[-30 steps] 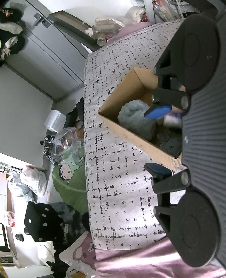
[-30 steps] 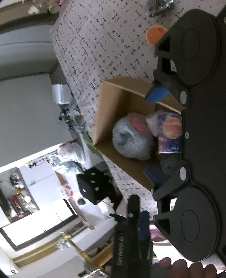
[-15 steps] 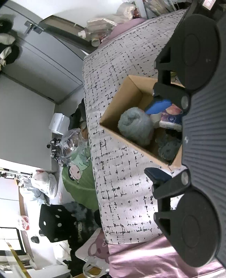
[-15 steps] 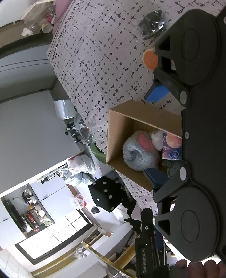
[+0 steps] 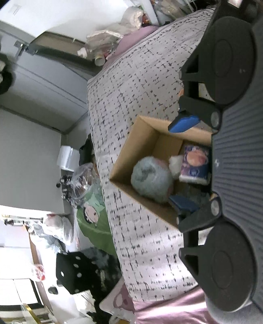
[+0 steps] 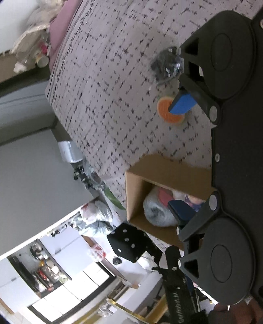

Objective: Organize soft objects
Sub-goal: 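Move both tools toward the burger plush and the clear plastic bag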

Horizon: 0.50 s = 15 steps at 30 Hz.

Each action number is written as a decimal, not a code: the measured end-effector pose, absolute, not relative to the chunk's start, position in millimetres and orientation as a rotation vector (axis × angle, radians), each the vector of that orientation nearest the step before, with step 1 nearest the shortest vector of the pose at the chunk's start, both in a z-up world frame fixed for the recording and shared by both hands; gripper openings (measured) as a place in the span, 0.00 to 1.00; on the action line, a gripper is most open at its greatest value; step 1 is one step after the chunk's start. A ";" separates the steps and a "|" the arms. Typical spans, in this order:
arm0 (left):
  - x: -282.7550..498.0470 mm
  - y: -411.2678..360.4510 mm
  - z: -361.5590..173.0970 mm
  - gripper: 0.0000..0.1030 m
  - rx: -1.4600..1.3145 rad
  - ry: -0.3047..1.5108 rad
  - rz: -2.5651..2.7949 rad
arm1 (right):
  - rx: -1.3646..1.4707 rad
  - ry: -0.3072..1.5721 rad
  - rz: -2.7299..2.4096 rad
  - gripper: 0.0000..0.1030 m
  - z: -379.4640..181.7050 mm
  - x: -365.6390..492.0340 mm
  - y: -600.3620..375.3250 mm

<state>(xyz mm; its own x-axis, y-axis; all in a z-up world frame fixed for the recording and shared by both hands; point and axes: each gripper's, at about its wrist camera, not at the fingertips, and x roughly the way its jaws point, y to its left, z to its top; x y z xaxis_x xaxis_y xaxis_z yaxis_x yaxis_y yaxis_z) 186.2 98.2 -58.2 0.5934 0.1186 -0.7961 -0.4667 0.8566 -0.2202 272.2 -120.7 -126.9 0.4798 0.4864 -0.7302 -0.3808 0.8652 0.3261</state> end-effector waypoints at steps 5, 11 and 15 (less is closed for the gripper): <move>200.2 80.5 -68.8 0.65 -0.461 0.903 0.365 | 0.153 0.930 0.498 0.89 -127.9 280.8 -143.9; 212.3 53.0 -68.2 0.65 -0.432 0.896 0.327 | 0.170 0.905 0.438 0.89 -122.0 289.7 -167.8; 219.9 40.1 -70.6 0.65 -0.439 0.896 0.317 | 0.188 0.906 0.410 0.89 -120.4 296.6 -185.1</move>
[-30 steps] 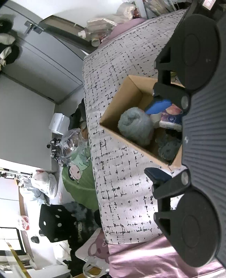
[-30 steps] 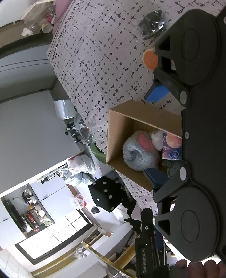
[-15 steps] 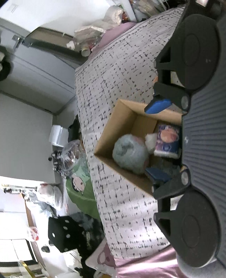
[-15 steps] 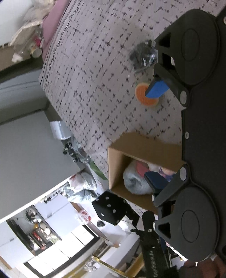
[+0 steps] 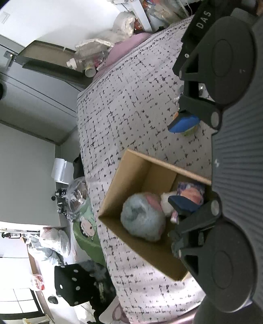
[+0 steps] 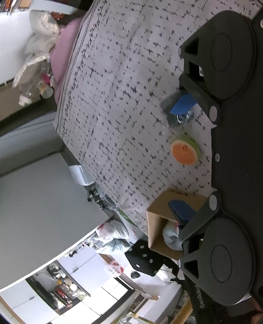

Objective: Organize soft objects
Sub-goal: 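Move both tools toward the burger plush and the clear plastic bag, then grasp the burger plush with the left tool while the right tool grasps the plastic bag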

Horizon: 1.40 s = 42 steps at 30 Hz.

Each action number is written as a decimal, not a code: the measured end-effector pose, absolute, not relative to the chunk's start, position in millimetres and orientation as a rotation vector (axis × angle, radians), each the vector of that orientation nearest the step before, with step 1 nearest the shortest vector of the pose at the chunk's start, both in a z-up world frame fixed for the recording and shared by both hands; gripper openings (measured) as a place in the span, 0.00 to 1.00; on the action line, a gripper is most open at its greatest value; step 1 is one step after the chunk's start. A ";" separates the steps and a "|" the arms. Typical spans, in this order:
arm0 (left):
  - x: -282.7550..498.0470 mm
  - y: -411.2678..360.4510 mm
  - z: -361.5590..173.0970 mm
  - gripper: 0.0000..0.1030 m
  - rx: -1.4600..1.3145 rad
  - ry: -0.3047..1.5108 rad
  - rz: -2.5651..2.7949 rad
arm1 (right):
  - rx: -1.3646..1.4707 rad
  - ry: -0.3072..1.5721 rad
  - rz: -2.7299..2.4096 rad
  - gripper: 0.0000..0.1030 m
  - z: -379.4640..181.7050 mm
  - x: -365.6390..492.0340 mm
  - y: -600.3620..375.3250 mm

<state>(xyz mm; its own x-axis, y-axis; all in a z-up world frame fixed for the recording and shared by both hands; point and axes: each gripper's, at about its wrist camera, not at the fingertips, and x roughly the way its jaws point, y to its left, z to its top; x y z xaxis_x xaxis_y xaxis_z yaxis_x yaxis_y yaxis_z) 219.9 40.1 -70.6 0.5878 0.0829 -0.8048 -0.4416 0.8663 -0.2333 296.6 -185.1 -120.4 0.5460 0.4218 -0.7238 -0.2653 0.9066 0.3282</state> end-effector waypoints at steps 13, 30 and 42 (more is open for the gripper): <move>254.9 4.0 -81.5 0.65 -0.433 0.910 0.258 | 0.395 0.958 0.336 0.84 -132.4 319.5 -229.1; 298.0 -24.4 -144.0 0.65 -0.474 1.013 0.206 | 0.516 1.095 0.221 0.68 -181.0 346.7 -240.3; 324.2 -33.8 -189.9 0.65 -0.463 1.111 0.210 | 0.625 1.223 0.151 0.60 -225.4 368.1 -236.4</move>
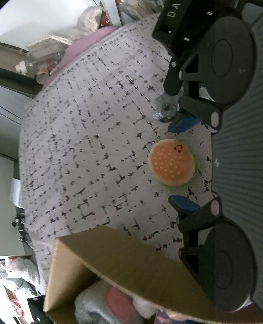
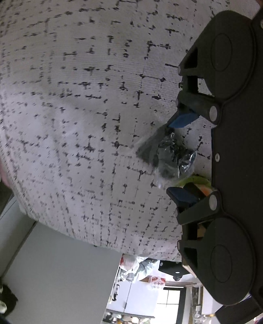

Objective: Organize soft objects
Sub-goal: 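Grasp the burger plush with the left tool while the right tool grasps the plastic bag, then carry the burger plush with the left tool and plastic bag with the right tool to the box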

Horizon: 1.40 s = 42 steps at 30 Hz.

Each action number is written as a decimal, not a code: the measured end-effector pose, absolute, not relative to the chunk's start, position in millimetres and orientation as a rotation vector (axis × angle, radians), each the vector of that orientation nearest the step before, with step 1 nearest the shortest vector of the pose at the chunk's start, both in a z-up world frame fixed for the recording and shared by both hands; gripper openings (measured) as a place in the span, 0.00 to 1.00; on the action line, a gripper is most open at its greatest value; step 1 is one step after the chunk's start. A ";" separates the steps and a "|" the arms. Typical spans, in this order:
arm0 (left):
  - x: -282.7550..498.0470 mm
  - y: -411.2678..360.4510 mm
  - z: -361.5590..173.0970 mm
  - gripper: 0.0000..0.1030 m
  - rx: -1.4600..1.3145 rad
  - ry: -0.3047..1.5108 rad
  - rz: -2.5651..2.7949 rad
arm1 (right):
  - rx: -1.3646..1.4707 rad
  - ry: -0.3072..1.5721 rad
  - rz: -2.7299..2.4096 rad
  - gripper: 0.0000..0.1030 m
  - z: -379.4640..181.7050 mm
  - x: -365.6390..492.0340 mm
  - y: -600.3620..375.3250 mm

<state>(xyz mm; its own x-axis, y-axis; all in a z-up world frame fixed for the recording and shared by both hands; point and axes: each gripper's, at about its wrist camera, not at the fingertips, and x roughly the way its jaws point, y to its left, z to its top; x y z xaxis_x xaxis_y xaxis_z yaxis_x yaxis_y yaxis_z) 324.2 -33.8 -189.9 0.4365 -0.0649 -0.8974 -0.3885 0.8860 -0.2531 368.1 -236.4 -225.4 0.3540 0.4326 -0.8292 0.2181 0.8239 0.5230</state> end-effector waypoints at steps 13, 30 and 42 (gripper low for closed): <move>332.0 -35.2 -201.7 0.57 -0.465 1.116 0.222 | 0.647 1.229 0.147 0.59 -242.0 382.6 -226.9; 311.6 -29.2 -162.0 0.43 -0.482 1.046 0.271 | 0.673 1.123 0.176 0.33 -222.9 372.9 -235.7; 278.3 -16.7 -101.3 0.43 -0.479 0.916 0.308 | 0.620 1.025 0.296 0.33 -185.9 353.0 -225.6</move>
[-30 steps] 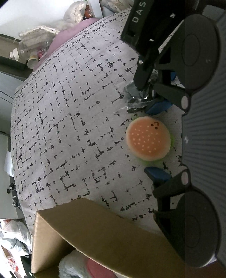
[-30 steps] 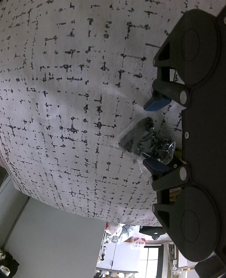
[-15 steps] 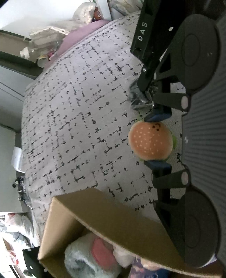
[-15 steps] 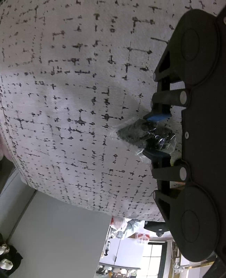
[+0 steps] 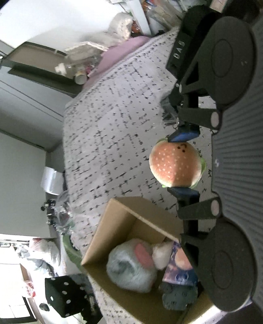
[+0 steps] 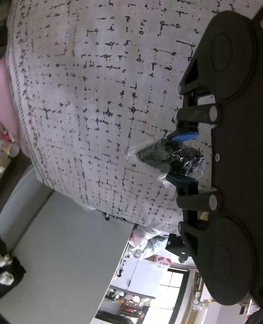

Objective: Organize soft objects
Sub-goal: 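Carry the burger plush with the left tool and plastic bag with the right tool to the box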

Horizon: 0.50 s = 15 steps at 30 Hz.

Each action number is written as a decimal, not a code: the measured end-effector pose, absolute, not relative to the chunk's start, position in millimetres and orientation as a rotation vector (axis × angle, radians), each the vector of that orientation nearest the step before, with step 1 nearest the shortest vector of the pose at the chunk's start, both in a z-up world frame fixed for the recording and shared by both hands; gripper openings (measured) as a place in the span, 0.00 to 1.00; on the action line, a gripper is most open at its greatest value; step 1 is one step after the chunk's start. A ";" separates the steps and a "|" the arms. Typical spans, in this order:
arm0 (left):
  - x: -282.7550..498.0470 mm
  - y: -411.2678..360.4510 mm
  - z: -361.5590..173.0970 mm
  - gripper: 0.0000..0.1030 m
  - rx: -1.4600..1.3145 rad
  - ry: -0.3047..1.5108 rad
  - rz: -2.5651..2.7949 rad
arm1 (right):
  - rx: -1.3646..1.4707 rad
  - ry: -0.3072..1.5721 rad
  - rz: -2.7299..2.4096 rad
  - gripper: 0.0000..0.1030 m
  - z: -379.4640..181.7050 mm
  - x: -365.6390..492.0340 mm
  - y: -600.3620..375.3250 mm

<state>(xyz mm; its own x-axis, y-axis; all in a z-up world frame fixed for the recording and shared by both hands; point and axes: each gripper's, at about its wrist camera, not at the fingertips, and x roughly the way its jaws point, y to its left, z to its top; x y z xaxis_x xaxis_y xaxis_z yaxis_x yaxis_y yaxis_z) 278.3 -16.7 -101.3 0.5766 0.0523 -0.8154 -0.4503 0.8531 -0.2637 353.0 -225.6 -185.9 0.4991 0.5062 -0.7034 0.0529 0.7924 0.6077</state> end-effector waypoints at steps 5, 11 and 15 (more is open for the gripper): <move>265.7 -8.6 -74.2 0.43 -0.470 0.851 0.317 | 0.550 0.978 0.373 0.33 -166.1 342.0 -210.2; 248.5 10.5 -52.8 0.43 -0.466 0.806 0.349 | 0.497 0.941 0.449 0.33 -150.5 329.4 -191.3; 237.2 29.0 -46.4 0.43 -0.476 0.793 0.380 | 0.467 0.904 0.502 0.33 -142.1 318.2 -177.5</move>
<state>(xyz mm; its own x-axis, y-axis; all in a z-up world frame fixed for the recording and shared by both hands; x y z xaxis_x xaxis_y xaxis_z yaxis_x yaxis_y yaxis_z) 237.2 29.0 -46.4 0.6447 0.1468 -0.7502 -0.4935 0.8294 -0.2618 318.2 -177.5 -142.1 0.5207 0.5900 -0.6170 -0.2116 0.7894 0.5763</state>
